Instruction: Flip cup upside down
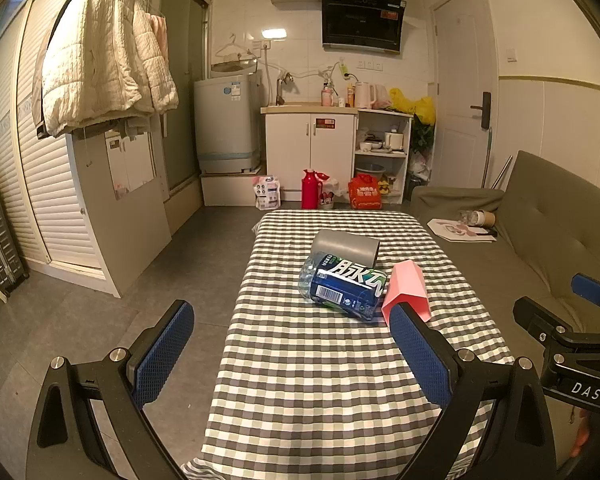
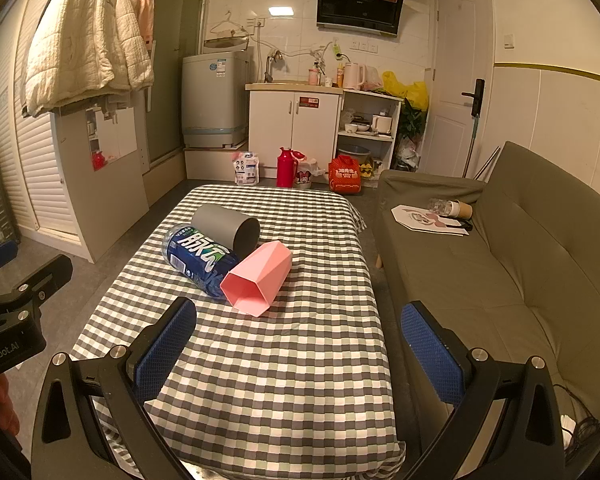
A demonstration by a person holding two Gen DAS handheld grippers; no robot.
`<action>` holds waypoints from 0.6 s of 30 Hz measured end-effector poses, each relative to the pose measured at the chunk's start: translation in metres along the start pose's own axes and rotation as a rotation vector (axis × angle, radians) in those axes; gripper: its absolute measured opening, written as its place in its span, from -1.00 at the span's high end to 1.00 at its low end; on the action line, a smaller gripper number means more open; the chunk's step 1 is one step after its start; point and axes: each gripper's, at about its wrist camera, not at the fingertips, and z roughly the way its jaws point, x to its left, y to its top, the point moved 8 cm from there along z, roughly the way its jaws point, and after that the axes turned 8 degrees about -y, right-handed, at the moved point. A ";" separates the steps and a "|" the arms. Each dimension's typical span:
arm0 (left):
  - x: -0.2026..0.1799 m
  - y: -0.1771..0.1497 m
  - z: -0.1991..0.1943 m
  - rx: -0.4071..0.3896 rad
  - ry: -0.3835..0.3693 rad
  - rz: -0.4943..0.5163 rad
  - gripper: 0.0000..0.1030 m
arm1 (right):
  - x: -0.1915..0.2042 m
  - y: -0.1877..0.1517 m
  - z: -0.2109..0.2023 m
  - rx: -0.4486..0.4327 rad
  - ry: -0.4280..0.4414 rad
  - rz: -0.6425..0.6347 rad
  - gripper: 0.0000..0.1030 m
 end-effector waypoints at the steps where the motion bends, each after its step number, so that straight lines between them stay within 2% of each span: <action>1: 0.000 0.000 0.000 0.000 0.000 0.001 -0.97 | 0.000 0.000 0.000 -0.001 0.000 0.000 -0.99; 18: 0.000 0.001 -0.001 0.000 -0.003 0.000 -0.97 | -0.001 0.000 0.000 0.000 0.002 0.001 -0.99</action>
